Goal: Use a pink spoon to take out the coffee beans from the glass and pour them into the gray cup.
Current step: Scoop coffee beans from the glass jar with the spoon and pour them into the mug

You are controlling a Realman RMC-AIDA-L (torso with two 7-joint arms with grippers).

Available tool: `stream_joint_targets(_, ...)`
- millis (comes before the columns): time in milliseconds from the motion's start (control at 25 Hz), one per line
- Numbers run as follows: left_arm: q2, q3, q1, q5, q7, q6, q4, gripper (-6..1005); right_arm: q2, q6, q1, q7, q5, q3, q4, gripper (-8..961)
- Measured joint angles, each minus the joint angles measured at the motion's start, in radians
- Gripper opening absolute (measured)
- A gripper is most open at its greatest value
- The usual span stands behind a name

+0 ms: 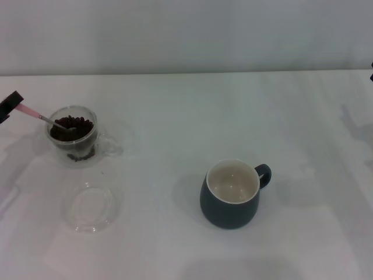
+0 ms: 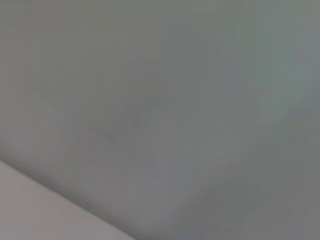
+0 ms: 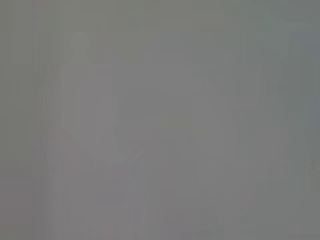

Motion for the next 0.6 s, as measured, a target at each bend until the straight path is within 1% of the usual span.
stream_joint_targets(360,-0.009,0.000,0.007,-0.002,-0.110,-0.019,-0.002,137,0.000,-0.005,-0.009,0.000,0.012,0.000,0.004,876)
stream_joint_targets(600,-0.015,-0.002,0.029,-0.056,-0.135,-0.018,-0.005,137,0.000,-0.006,-0.009,0.000,0.012,0.000,0.004,876)
